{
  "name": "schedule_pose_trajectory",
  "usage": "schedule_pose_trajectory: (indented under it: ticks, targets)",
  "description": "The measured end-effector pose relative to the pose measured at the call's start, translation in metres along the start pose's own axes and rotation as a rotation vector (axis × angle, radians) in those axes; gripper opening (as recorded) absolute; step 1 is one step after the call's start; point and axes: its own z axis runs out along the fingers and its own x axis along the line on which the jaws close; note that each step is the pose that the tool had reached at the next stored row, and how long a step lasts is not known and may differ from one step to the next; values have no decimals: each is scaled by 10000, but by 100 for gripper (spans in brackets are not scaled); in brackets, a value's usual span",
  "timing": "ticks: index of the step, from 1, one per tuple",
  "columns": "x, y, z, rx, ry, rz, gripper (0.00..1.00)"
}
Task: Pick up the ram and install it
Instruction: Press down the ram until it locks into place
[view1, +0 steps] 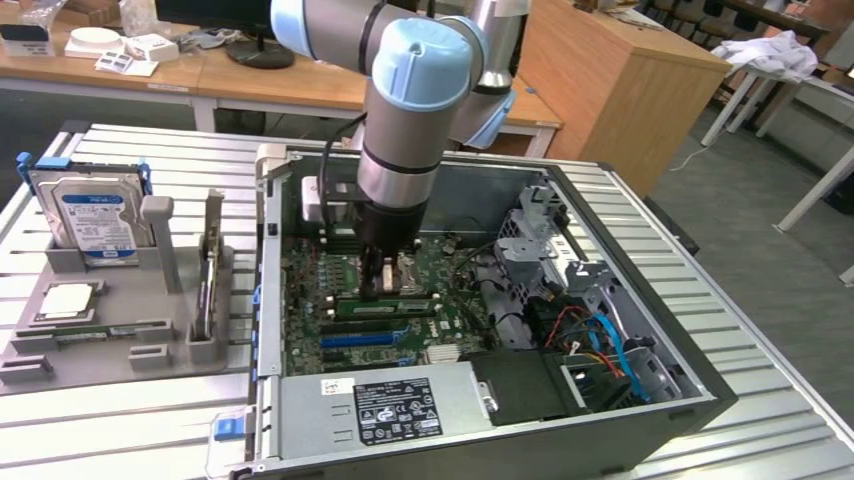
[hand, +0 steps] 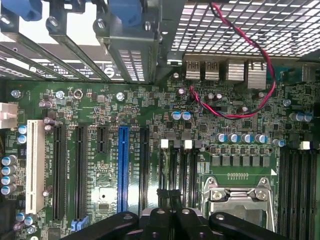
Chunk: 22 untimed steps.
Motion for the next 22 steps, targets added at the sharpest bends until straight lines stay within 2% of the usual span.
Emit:
schedule_pose_trajectory:
  ticks: [22]
  targets:
    - [18, 0, 70, 0, 1, 0, 11]
